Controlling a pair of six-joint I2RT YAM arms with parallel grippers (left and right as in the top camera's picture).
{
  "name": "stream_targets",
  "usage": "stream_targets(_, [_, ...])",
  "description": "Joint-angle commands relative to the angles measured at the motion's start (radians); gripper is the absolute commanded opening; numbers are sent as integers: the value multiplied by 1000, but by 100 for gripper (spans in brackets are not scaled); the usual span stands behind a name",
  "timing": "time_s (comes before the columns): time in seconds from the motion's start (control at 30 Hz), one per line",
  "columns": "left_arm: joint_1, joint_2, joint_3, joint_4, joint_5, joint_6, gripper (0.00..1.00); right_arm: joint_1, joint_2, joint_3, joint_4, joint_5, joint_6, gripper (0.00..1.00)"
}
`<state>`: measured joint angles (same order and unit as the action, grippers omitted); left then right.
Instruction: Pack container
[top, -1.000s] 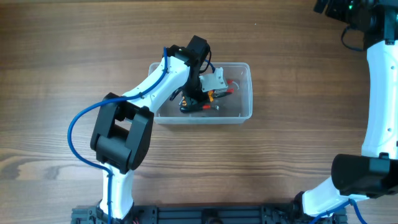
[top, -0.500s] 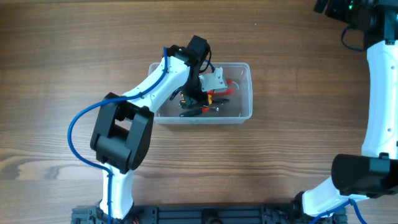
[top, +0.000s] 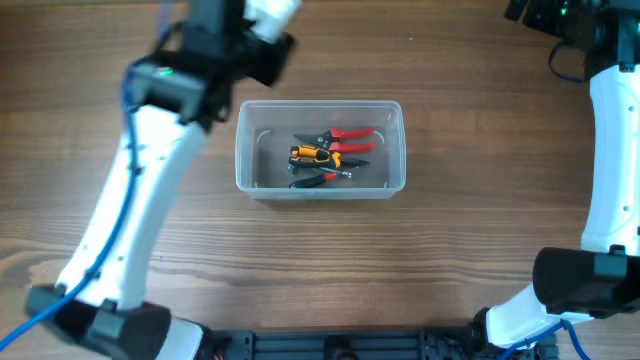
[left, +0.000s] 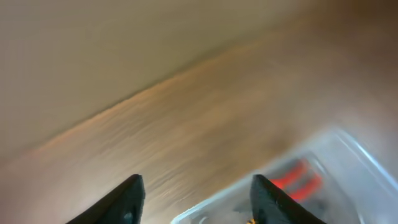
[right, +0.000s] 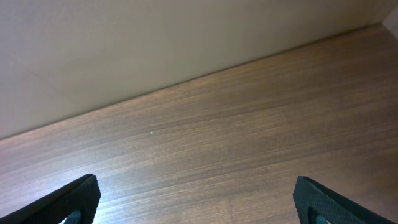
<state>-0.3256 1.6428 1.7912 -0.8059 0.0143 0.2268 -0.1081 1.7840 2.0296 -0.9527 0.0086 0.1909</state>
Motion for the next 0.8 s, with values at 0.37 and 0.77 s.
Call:
stream_targets(0.37, [152, -11, -2, 17, -184, -381, 100, 2, 4, -1, 2, 14, 19, 100])
stream_targets(0.77, [152, -11, -3, 17, -184, -381, 100, 2, 4, -1, 2, 14, 19, 100])
